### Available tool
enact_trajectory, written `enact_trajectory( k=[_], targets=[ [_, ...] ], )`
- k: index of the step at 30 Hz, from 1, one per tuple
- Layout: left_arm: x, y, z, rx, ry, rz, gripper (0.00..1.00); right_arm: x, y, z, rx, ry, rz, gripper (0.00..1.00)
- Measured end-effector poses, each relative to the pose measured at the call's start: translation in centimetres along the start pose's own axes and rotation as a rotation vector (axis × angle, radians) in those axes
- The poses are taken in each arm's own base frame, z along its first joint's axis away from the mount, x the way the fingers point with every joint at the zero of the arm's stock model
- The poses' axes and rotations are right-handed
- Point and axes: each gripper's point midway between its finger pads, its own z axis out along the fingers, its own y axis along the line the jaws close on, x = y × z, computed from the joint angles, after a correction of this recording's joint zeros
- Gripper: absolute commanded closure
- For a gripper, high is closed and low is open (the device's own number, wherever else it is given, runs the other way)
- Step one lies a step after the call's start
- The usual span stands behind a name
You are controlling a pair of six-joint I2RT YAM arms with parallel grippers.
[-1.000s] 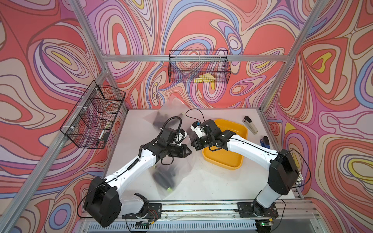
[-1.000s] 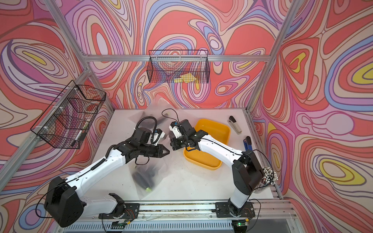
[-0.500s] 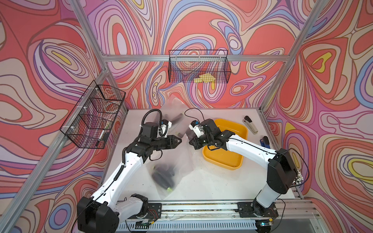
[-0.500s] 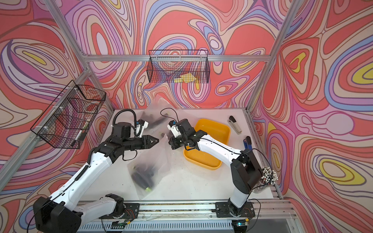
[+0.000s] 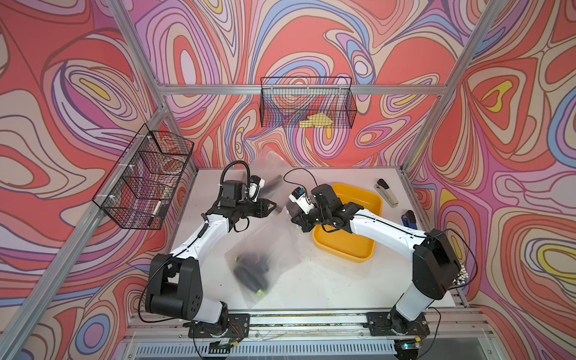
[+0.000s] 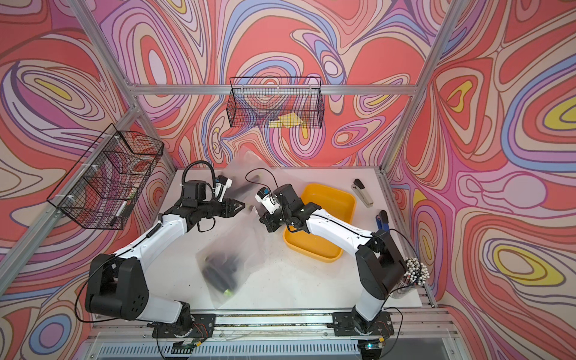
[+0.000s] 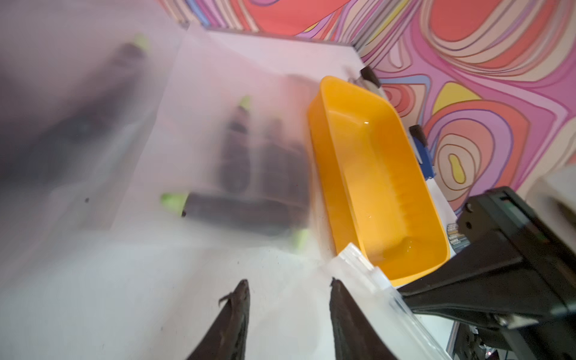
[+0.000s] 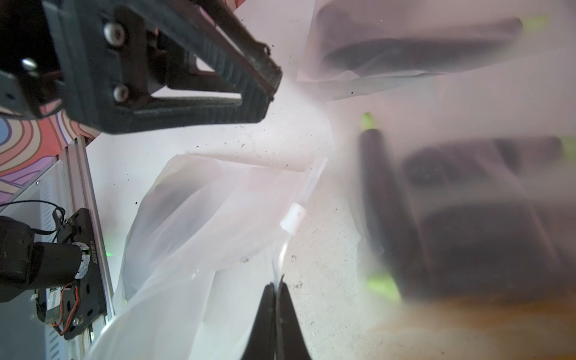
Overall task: Place the eggplant in a zip-top bag and seal the zipper
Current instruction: Zip the zipper on the zipper food storage bag.
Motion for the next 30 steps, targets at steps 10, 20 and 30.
enact_trajectory(
  k=[10, 20, 30],
  targets=[
    [0.3, -1.6, 1.6, 0.337, 0.011, 0.256, 0.46, -1.6, 0.8, -0.5, -0.052, -0.031, -0.134, 1.00],
    [0.2, -2.7, 0.3, 0.494, -0.012, 0.251, 0.46, -2.6, 0.0, 0.1, -0.054, -0.019, -0.190, 1.00],
    [0.8, -2.8, 0.6, 0.555, -0.006, 0.230, 0.53, -3.0, -0.4, 0.8, -0.077, -0.019, -0.224, 1.00]
  ],
)
